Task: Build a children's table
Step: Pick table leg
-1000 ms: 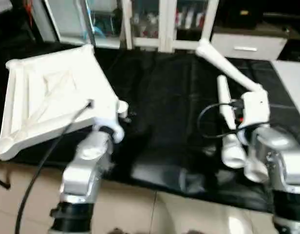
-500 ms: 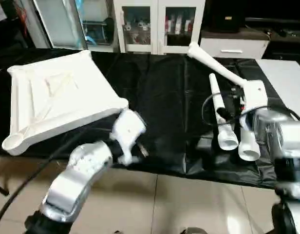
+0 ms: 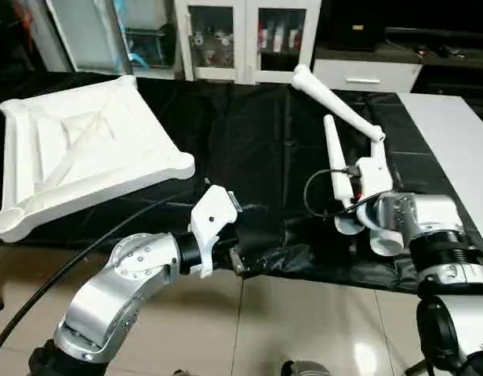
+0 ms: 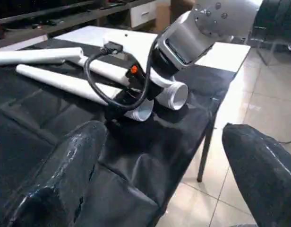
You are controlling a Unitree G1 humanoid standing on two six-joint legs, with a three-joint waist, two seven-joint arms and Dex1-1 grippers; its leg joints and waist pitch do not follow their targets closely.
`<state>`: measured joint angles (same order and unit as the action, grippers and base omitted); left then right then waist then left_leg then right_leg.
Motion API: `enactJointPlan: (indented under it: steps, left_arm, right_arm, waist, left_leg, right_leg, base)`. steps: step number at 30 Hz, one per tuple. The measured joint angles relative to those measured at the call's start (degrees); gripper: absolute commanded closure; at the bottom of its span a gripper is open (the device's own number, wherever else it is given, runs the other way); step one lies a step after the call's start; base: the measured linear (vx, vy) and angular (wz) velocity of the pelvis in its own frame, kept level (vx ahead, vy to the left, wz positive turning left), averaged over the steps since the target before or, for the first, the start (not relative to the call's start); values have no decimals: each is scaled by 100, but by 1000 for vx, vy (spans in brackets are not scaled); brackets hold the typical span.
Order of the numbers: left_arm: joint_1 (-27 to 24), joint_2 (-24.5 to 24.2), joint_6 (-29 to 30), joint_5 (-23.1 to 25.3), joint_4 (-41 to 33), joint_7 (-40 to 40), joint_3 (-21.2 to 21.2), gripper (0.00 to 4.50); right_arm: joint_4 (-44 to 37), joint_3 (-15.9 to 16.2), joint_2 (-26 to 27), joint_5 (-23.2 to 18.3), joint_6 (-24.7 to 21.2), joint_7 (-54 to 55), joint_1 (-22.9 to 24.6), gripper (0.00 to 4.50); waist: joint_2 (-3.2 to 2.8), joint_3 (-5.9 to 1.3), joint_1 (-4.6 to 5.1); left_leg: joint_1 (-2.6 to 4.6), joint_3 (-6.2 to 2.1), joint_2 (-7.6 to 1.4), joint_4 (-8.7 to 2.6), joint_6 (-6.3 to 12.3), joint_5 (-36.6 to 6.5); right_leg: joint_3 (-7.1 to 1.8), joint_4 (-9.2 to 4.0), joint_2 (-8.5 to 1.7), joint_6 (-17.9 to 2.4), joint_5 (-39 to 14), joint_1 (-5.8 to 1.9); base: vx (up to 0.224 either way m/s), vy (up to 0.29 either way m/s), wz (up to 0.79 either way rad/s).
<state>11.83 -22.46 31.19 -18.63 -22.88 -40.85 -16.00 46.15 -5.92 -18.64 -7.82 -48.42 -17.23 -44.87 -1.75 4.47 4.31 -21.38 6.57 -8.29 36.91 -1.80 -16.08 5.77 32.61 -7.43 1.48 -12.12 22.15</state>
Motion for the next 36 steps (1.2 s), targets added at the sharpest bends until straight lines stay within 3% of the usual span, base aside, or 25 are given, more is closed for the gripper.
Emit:
enactJointPlan:
  steps: [3,4,5,6,7,8,9,10,11,12,15,18,22,25,29,30,32,36]
  left_arm:
    - [0,0,5,14,-14,42,3,0]
    - [0,2,0,59,-15,116,9,0]
    - [0,1,-2,92,-14,145,19,0]
    - [25,-3,-12,147,-3,191,21,0]
    - [69,-3,-34,210,9,250,22,0]
    - [87,-3,-61,261,11,295,53,0]
    - [32,1,-71,325,31,356,61,0]
    - [-23,2,-71,344,35,364,57,0]
    - [-20,-6,-70,374,59,369,47,0]
    - [68,-18,-72,379,67,384,55,0]
    - [63,-22,-72,412,74,455,56,0]
    - [52,-26,-75,511,93,600,60,0]
    - [52,73,-102,601,160,769,101,0]
    - [164,527,-30,429,214,1122,523,0]
    - [650,1437,464,-558,282,1655,1305,0]
    - [875,1786,748,-1080,361,1845,1500,0]
    - [1173,2140,1012,-1684,516,2108,1801,0]
    - [2035,2518,1240,-2563,1286,2494,2259,0]
  right_arm:
    - [166,-9,-3,1,117,-11,-83,112]
    - [268,-30,-2,-2,177,-18,-119,126]
    - [341,-32,-2,-2,190,-20,-165,126]
    - [393,-43,-15,-2,230,-19,-193,136]
    - [458,-57,-65,9,246,-17,-193,147]
    - [486,-80,-111,22,273,-7,-208,156]
    - [535,-106,-117,29,333,-2,-258,167]
    - [551,-103,-93,27,370,-13,-289,167]
    - [563,-104,-31,13,417,-29,-368,178]
    - [587,-101,-2,-9,474,-51,-420,185]
    - [655,-102,-4,-5,542,-52,-456,194]
    - [680,-107,11,-11,638,-59,-465,195]
    - [639,-245,16,-112,743,-64,-440,195]
    - [-57,-441,80,-362,982,-284,-150,195]
    - [-1736,-501,275,-839,1420,-904,438,195]
    - [-2489,-503,309,-1059,1463,-1111,759,196]
    - [-3381,-463,468,-1421,1510,-1410,1113,196]
    - [-4948,-88,646,-2139,1350,-1927,1884,196]
  waist:
    - [12,8,-6]
    - [-1,16,-11]
    - [-6,30,-16]
    - [-10,55,-85]
    - [86,48,-175]
    - [223,21,-315]
    - [244,20,-450]
    - [236,14,-525]
    - [130,-38,-628]
    - [82,-77,-664]
    - [115,-80,-678]
    - [113,-80,-665]
    - [119,-77,-644]
    - [126,-73,-644]
    - [138,-70,-697]
    - [138,-72,-739]
    - [138,-72,-781]
    - [114,-86,-868]
  left_leg:
    - [5,14,-28,-48,0,0]
    - [-1,11,-79,-67,-1,0]
    - [-23,14,-111,-74,-10,5]
    - [-17,56,-153,-131,-117,66]
    - [9,211,-177,-142,-144,87]
    - [50,362,-182,-132,-163,100]
    - [30,363,-158,0,-139,79]
    - [37,312,-167,63,-106,60]
    - [13,148,-140,61,-211,137]
    - [10,156,-181,-47,-345,404]
    - [-60,227,-283,-73,-369,587]
    - [-75,228,-280,-144,-368,587]
    - [-102,228,-281,-146,-367,588]
    - [-115,240,-282,-146,-366,588]
    - [-123,252,-303,-149,-353,581]
    - [-129,255,-310,-151,-343,575]
    - [-134,268,-330,-150,-300,587]
    - [-146,284,-357,-150,-298,585]
  right_leg:
    - [51,-36,-1,0,0,-1]
    - [144,-71,-6,-2,-1,-20]
    - [174,-63,3,-28,-17,-30]
    - [162,208,21,-149,-182,-23]
    - [-14,565,15,-165,-310,-47]
    - [-253,733,30,-27,-279,-34]
    - [-316,759,48,-2,-240,111]
    - [-312,758,58,-1,-240,166]
    - [-231,745,86,-4,-239,205]
    - [-213,719,132,-100,-162,284]
    - [-245,594,247,-173,118,287]
    - [-239,495,252,-172,125,278]
    - [-231,440,251,-160,173,277]
    - [-233,435,248,-169,186,285]
    - [-228,427,258,-163,176,288]
    - [-225,413,264,-164,172,288]
    - [-227,395,279,-165,173,289]
    - [-223,349,302,-180,192,280]
  base:
    - [-15,-35,6]
    - [0,0,0]
    - [-52,-47,-2]
    - [-73,-87,10]
    - [-73,-87,10]
    - [14,-163,21]
    - [10,-165,6]
    - [10,-165,6]
    - [45,-64,-19]
    - [52,-38,-6]
    - [-1,-33,5]
    - [0,0,0]
    - [0,0,0]
    - [0,0,0]
    - [0,0,0]
    - [0,0,0]
    - [0,0,0]
    - [0,0,0]
